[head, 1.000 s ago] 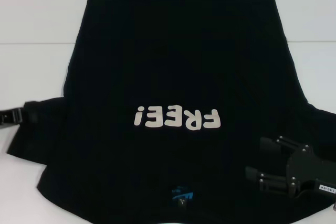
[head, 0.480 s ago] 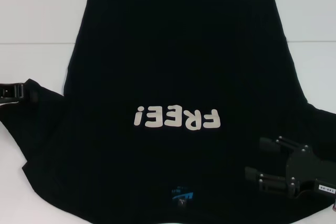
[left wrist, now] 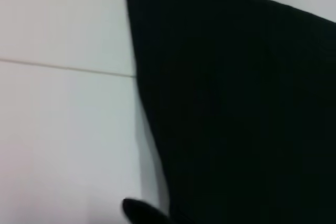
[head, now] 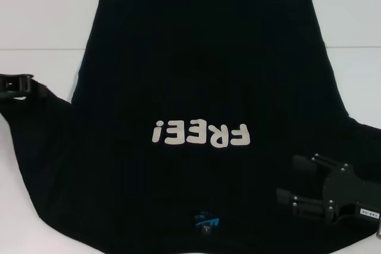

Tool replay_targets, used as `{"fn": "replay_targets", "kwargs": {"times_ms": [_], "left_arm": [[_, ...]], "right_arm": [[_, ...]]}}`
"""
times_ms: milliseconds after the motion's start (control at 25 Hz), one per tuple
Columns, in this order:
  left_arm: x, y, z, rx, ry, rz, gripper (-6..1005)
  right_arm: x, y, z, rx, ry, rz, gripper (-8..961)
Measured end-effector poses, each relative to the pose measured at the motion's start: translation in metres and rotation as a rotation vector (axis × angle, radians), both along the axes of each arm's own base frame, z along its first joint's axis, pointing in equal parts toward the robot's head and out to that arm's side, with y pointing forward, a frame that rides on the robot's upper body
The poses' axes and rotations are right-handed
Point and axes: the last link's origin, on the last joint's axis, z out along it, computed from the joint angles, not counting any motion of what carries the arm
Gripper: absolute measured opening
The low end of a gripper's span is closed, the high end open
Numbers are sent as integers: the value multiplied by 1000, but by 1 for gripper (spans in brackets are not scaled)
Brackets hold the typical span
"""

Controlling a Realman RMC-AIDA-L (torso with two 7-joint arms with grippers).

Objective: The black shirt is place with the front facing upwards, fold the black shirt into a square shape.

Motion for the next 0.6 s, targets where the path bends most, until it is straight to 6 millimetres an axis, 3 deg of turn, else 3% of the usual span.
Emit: {"fn": "replay_targets", "kwargs": {"times_ms": [600], "left_arm": [[47, 7, -60, -79, -68, -76, 8]], "right_arm": [[-2, -1, -4, -9, 12, 0, 909]]}}
